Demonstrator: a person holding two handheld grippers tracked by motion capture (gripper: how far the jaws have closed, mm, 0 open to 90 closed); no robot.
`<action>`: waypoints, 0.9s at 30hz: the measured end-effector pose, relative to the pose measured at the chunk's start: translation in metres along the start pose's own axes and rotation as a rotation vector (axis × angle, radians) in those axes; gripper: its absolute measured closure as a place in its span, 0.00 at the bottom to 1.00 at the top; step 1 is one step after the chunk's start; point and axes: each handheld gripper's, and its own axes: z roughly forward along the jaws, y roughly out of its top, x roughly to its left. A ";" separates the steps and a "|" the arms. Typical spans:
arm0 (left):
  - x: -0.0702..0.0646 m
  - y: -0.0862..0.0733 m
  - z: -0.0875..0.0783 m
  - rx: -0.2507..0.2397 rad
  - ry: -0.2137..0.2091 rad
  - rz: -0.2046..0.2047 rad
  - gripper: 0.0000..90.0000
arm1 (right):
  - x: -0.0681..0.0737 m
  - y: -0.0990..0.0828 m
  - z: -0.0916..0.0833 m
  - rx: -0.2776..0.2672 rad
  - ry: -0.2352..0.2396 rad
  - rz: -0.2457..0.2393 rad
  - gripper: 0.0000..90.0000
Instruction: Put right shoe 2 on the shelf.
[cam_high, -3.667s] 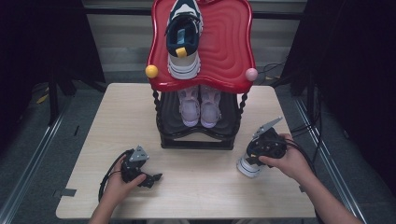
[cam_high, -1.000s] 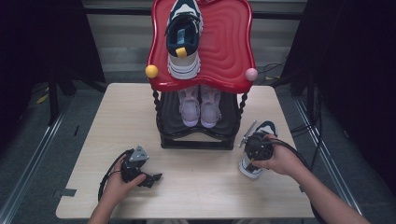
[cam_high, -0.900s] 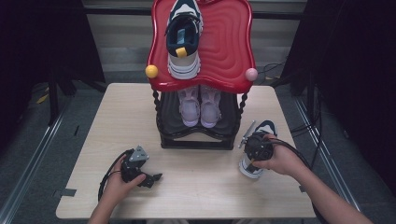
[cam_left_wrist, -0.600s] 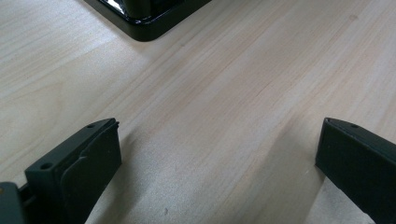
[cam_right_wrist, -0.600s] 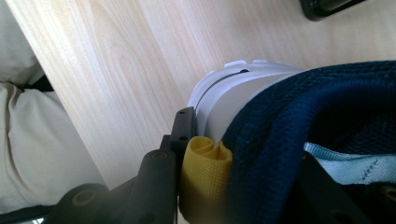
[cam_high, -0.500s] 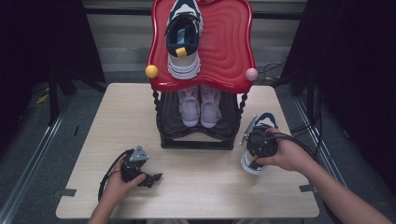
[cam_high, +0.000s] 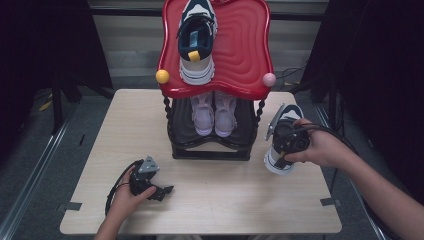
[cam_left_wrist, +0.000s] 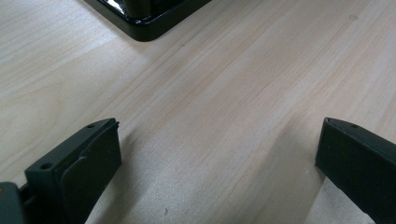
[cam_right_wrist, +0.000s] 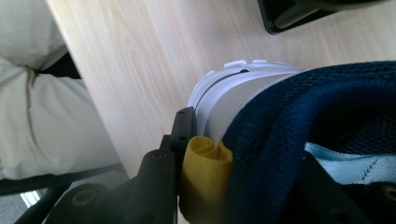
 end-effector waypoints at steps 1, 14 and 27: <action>0.000 0.000 0.000 0.000 0.000 0.000 0.00 | -0.001 0.001 -0.005 -0.008 0.007 -0.008 0.77; 0.000 0.000 0.000 0.007 -0.003 0.006 0.00 | -0.007 0.012 -0.097 -0.022 -0.043 -0.070 0.77; -0.001 0.000 0.001 -0.005 0.001 -0.007 0.00 | -0.002 0.040 -0.204 -0.061 -0.224 -0.143 0.77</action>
